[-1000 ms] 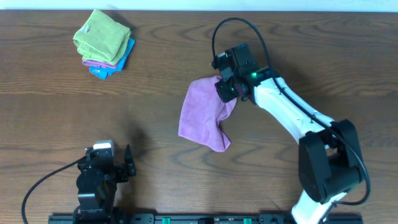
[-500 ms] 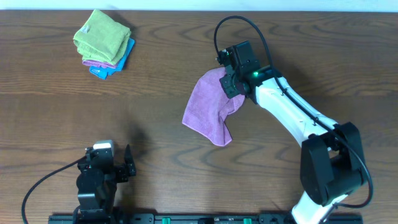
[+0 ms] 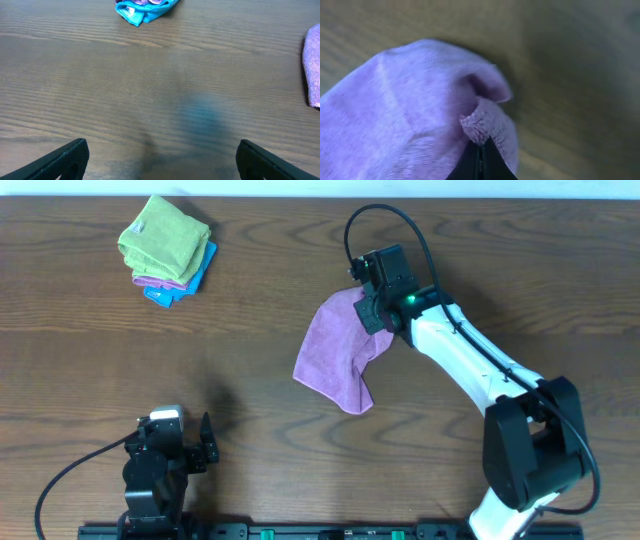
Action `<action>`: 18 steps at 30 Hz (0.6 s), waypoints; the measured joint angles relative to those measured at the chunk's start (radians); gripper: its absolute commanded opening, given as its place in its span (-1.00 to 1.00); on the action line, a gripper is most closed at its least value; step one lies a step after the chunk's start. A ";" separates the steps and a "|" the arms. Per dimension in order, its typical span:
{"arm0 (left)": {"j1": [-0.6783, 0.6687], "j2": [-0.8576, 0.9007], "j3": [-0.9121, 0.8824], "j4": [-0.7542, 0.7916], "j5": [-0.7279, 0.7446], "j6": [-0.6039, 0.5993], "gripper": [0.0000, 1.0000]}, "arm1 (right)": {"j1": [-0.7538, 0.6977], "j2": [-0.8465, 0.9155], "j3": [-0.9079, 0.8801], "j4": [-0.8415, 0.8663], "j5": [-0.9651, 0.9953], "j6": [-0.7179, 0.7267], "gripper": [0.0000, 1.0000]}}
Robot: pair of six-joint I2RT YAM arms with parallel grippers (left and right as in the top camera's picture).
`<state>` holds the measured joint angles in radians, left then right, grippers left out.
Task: Fold the cloth
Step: 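Lift the purple cloth with the right gripper and drag it toward center, then spread the purple cloth flat by pulling it right with the right gripper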
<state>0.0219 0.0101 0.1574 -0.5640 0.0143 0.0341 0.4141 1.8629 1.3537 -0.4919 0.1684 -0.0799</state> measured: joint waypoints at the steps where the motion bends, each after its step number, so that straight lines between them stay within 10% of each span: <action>1: 0.000 0.000 0.000 0.000 0.000 0.000 0.90 | 0.000 -0.005 0.000 0.011 0.024 0.001 -0.97; 18: 0.000 0.000 0.000 0.000 0.000 0.000 0.90 | -0.092 -0.178 0.012 0.115 0.207 -0.102 -0.80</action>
<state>0.0219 0.0101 0.1574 -0.5640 0.0143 0.0341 0.3222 1.6848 1.3655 -0.3767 0.3752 -0.1822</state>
